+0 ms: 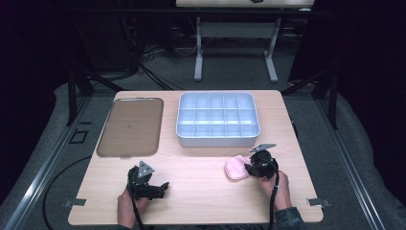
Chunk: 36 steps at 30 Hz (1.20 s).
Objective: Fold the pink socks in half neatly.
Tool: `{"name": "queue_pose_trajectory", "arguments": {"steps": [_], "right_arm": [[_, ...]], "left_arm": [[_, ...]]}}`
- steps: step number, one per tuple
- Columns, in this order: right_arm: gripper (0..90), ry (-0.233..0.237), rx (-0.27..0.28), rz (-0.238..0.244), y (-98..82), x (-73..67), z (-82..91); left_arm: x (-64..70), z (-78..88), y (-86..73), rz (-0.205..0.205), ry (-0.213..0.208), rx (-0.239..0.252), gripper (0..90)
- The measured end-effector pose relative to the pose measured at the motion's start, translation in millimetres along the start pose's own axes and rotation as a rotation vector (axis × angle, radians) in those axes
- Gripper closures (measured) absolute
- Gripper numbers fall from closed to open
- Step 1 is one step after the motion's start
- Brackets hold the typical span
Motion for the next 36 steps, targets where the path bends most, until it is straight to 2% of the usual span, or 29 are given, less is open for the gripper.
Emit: {"name": "queue_pose_trajectory", "arguments": {"steps": [1, 2, 5, 8, 10, 11, 13, 15, 17, 24, 27, 36], "right_arm": [[66.8, 0.000, 0.000, 0.000, 0.0, 0.0, 0.0], [71.5, 0.005, 0.015, -0.012, -0.4, -0.7, 0.6], [75.9, 0.008, 0.028, -0.019, -1.0, -0.9, 1.8], [77.7, 0.014, 0.056, -0.024, 1.4, -1.8, 4.6], [78.0, 0.022, 0.059, -0.023, 2.0, -2.7, 7.0], [78.3, 0.032, 0.084, -0.023, 5.4, -4.3, 11.9], [78.4, 0.034, 0.100, -0.022, 9.1, -6.1, 18.2], [78.4, 0.033, 0.109, -0.025, 10.7, -6.8, 20.5], [78.5, 0.032, 0.131, -0.022, 16.5, -8.6, 31.5], [78.5, 0.026, 0.167, -0.006, 25.1, -11.7, 49.8], [78.4, 0.029, 0.201, -0.005, 30.8, -14.3, 61.1], [78.2, 0.037, 0.233, 0.015, 41.4, -22.6, 81.0]], "left_arm": [[0.1, 0.0, 0.0, 0.001, 0.000, 0.000, 1.5], [0.0, 0.0, 0.0, 0.000, 0.000, 0.000, 1.5], [0.0, -0.1, 0.1, 0.000, 0.000, 0.001, 1.4], [0.1, 0.1, 0.0, 0.000, -0.001, 0.000, 1.5], [0.0, 0.1, 0.0, 0.000, 0.000, 0.000, 1.4], [0.0, 0.1, 0.0, 0.000, -0.001, 0.000, 1.5], [0.0, 0.0, 0.0, 0.000, 0.000, 0.000, 1.4], [0.1, 0.1, 0.0, 0.000, -0.001, 0.000, 1.5], [0.1, 0.1, 0.0, 0.000, -0.001, 0.000, 1.4], [0.0, 0.0, 0.1, 0.001, 0.000, 0.000, 1.5], [0.0, -0.1, 0.1, 0.001, 0.000, 0.000, 1.5], [-0.1, -0.1, 0.1, 0.000, 0.000, 0.001, 1.5]]}}
Point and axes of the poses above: each handheld gripper's, and its own axes: z roughly backward along the jaws, y roughly out of its top, x roughly to its right, the point moved 10 cm from there along -z, roughly forward along the jaws, and after that the axes turned 8 degrees about z, right-handed, at the moved point
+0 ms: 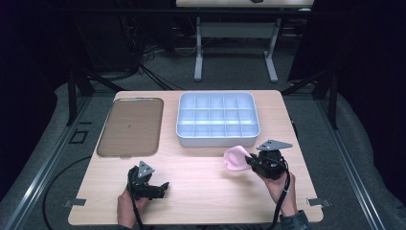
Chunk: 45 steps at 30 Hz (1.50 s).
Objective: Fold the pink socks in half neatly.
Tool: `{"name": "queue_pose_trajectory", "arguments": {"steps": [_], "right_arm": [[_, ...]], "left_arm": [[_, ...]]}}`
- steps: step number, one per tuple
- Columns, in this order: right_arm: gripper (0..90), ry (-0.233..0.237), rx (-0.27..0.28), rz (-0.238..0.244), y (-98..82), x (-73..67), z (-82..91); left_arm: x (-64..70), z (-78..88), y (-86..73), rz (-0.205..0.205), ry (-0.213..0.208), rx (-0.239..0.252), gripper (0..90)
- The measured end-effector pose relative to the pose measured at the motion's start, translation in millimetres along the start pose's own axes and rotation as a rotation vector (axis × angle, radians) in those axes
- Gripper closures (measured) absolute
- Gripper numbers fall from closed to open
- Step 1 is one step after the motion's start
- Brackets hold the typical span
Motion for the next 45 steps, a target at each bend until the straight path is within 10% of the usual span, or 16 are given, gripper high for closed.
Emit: {"name": "queue_pose_trajectory", "arguments": {"steps": [27, 45], "right_arm": [[77.9, 0.069, 0.071, 0.086, 28.5, -50.4, 24.5], [81.7, 0.185, -0.017, 0.121, 5.2, -102.6, -24.7]], "left_arm": [[0.1, 0.1, -0.1, -0.001, -0.001, -0.001, 1.5], [0.1, 0.0, -0.1, 0.000, 0.000, 0.000, 1.5]]}}
Point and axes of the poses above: each handheld gripper's, and its own axes: z roughly backward along the jaws, y roughly out of its top, x roughly to its right, the point moved 10 cm from there along -z, roughly forward along the jaws, and after that the axes turned 8 degrees about z, right-handed, at the moved point
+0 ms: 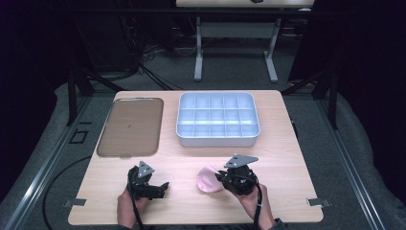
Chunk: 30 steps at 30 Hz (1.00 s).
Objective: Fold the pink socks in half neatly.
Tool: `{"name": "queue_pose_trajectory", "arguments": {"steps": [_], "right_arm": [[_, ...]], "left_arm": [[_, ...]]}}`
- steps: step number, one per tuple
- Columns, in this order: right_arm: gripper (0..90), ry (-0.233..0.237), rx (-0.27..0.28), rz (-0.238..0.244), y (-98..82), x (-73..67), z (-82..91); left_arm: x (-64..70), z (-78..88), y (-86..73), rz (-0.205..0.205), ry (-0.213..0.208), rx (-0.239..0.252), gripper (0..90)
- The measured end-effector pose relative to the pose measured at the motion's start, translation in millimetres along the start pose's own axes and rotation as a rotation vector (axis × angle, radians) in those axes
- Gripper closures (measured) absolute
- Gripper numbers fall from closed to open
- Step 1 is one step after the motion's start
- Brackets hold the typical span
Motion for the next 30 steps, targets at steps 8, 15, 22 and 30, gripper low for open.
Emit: {"name": "queue_pose_trajectory", "arguments": {"steps": [8, 15, 22, 30], "right_arm": [[79.6, -0.021, -0.057, 0.036, -17.1, -13.2, -20.2], [76.4, -0.007, -0.082, 0.040, -26.3, -19.6, -32.3], [57.8, 0.064, -0.063, 0.014, -28.7, -21.8, -31.5], [43.1, 0.059, 0.009, -0.041, -27.1, -0.9, -3.8]], "left_arm": [[0.0, 0.0, 0.0, 0.000, 0.000, 0.000, 1.5], [0.0, 0.0, 0.1, 0.000, 0.000, 0.000, 1.5], [-0.3, -0.3, 0.2, 0.009, 0.008, -0.002, 1.2], [-0.4, 3.5, 0.3, 0.061, 0.013, -0.013, 0.0]]}}
Point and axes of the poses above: each handheld gripper's, and its own axes: z roughly backward along the jaws, y roughly out of its top, x roughly to its right, the point moved 10 cm from there along -z, roughly forward along the jaws, and after that the axes turned 8 degrees about z, right-handed, at the moved point
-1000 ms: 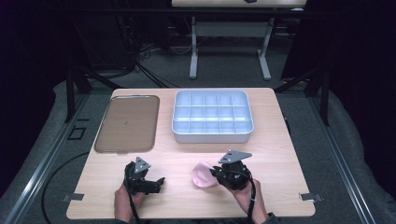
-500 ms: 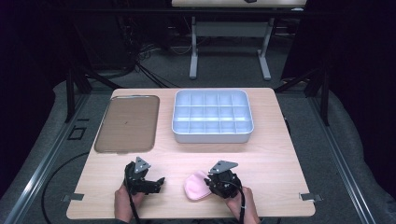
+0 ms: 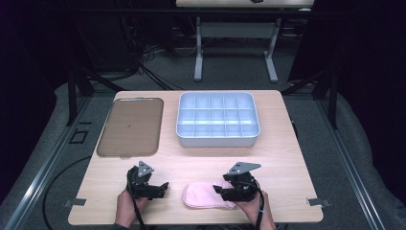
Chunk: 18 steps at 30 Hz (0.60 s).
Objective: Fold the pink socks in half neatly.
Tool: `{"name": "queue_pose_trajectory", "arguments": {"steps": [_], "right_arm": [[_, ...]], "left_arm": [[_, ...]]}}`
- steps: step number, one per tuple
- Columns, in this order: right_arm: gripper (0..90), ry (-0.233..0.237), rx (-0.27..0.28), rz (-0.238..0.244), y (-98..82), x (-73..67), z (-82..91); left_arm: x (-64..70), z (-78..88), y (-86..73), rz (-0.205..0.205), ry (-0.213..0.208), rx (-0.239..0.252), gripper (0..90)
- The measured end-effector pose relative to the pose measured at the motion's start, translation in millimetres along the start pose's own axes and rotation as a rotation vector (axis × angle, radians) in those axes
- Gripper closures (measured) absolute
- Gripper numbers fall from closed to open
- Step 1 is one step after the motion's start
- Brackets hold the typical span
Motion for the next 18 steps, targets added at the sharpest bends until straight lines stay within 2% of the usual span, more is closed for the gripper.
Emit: {"name": "queue_pose_trajectory", "arguments": {"steps": [2, 3, 5, 7, 8, 9, 11, 12, 13, 16, 17, 18], "right_arm": [[38.8, -0.023, 0.008, -0.041, -6.7, 14.4, 12.4], [38.8, -0.023, 0.008, -0.041, -6.7, 14.4, 12.4], [35.9, -0.048, 0.018, -0.082, -13.9, 25.0, 21.3], [34.4, -0.066, 0.006, -0.085, -17.5, 29.1, 23.9], [33.6, -0.124, -0.024, -0.108, -25.3, 36.6, 26.7], [33.6, -0.124, -0.024, -0.108, -25.3, 36.6, 26.7], [35.5, -0.142, -0.064, -0.107, -33.3, 40.5, 28.6], [41.1, -0.167, -0.125, -0.097, -41.6, 42.5, 30.7], [41.1, -0.167, -0.125, -0.097, -41.6, 42.5, 30.7], [48.5, -0.180, -0.239, -0.081, -53.4, 43.5, 34.2], [49.6, -0.182, -0.265, -0.075, -56.2, 44.3, 34.8], [50.9, -0.174, -0.269, -0.083, -57.6, 44.0, 33.2]], "left_arm": [[2.2, 6.1, 4.0, 0.062, -0.031, 0.017, 0.3], [2.2, 6.1, 4.0, 0.062, -0.031, 0.017, 1.2], [8.5, 11.8, 8.8, 0.057, -0.061, 0.025, 2.7], [11.6, 13.4, 10.0, 0.047, -0.067, 0.026, 3.0], [20.2, 16.1, 11.6, 0.024, -0.094, 0.027, 3.0], [20.2, 16.1, 11.6, 0.024, -0.094, 0.027, 3.0], [30.8, 18.5, 12.5, 0.009, -0.142, 0.032, 5.2], [35.6, 19.5, 13.1, 0.004, -0.161, 0.037, 16.7], [40.3, 19.9, 13.4, 0.001, -0.169, 0.040, 16.7], [54.1, 20.2, 13.6, -0.026, -0.196, 0.037, 18.4], [58.7, 20.2, 13.1, -0.034, -0.208, 0.032, 19.5], [63.6, 20.0, 12.8, -0.040, -0.222, 0.028, 20.7]]}}
Point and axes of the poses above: each handheld gripper's, and its own axes: z roughly backward along the jaws, y roughly out of its top, x roughly to its right, the point moved 10 cm from there along -z, roughly forward along the jaws, and after that the axes turned 8 degrees about z, right-handed, at the moved point
